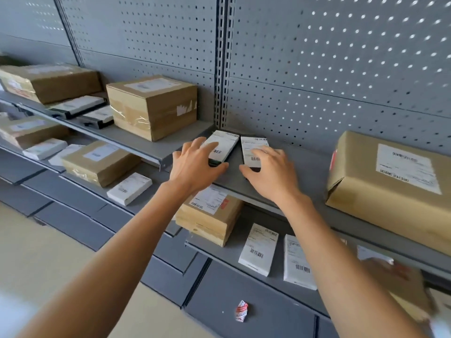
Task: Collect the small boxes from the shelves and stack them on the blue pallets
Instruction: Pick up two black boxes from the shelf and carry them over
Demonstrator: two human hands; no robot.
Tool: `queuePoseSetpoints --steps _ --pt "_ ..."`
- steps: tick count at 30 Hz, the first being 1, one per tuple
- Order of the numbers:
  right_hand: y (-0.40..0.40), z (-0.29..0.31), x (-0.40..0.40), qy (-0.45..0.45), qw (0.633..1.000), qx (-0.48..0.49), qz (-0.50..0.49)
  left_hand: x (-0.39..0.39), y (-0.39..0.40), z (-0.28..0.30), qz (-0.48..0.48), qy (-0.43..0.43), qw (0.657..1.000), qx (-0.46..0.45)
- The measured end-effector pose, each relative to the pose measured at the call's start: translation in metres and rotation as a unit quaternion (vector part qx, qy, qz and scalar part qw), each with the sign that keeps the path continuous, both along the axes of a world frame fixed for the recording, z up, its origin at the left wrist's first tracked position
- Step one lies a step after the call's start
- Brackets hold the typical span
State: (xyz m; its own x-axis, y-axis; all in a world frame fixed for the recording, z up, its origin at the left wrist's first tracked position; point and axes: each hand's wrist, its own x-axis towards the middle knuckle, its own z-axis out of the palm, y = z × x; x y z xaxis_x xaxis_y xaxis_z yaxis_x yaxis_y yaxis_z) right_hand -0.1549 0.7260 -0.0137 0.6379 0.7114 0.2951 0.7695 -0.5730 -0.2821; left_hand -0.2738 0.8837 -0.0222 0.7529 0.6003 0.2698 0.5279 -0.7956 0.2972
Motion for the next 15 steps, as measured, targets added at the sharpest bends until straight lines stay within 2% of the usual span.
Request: queuePoseSetpoints --steps 7,15 --pt "0.016 -0.007 -0.011 -0.009 0.998 -0.038 -0.048 0.006 0.014 -0.002 -0.021 0.028 0.999 0.004" --pt "0.016 -0.015 -0.010 0.018 0.998 0.001 -0.067 0.007 0.020 -0.007 -0.043 -0.003 0.999 -0.022"
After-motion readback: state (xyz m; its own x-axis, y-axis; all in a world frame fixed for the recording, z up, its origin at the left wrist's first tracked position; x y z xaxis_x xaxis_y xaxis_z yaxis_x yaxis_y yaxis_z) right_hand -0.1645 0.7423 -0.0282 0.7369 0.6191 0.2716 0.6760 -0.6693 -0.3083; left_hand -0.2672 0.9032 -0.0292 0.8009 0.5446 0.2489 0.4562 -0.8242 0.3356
